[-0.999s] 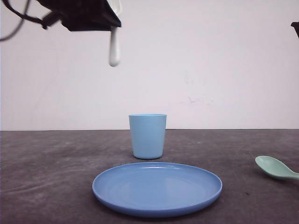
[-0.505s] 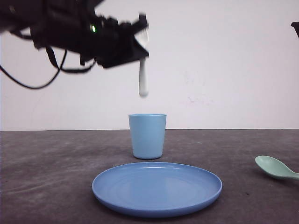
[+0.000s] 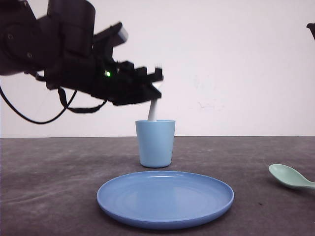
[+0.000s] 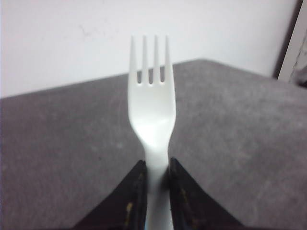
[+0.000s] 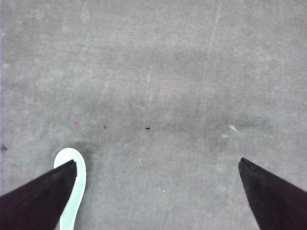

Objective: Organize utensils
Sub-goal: 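Lift the white fork with the left gripper and carry it over the cup, then lower the fork into the blue cup and open the left gripper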

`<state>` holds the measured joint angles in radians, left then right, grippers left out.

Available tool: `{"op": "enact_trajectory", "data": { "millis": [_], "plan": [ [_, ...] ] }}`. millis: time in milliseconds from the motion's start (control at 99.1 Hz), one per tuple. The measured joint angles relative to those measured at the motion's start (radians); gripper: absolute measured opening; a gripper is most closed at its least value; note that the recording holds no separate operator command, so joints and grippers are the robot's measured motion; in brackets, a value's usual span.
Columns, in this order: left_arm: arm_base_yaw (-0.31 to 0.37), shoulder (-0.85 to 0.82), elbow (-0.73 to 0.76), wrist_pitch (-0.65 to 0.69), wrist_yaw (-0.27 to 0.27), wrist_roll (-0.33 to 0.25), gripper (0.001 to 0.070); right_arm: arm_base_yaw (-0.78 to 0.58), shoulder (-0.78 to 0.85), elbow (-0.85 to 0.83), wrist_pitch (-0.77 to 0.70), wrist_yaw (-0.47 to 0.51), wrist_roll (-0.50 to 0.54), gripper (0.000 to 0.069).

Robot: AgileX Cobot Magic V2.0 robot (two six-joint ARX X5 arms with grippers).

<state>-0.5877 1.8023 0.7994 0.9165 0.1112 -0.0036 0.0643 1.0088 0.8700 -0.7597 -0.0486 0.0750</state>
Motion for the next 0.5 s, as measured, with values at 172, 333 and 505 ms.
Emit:
{"op": "enact_trajectory", "data": {
  "millis": [172, 333, 505],
  "plan": [
    [0.000, 0.011, 0.000, 0.001, 0.019, 0.013, 0.0043, 0.000, 0.000, 0.000, 0.000, 0.000, 0.000, 0.0680],
    [0.000, 0.027, 0.000, 0.000, 0.041, 0.015, 0.0043, 0.000, 0.000, 0.000, 0.000, 0.000, 0.000, 0.0680],
    [0.000, 0.043, 0.000, -0.010, 0.045, 0.015, 0.0044, 0.000, 0.000, 0.000, 0.000, 0.000, 0.000, 0.0680]
  ]
}}
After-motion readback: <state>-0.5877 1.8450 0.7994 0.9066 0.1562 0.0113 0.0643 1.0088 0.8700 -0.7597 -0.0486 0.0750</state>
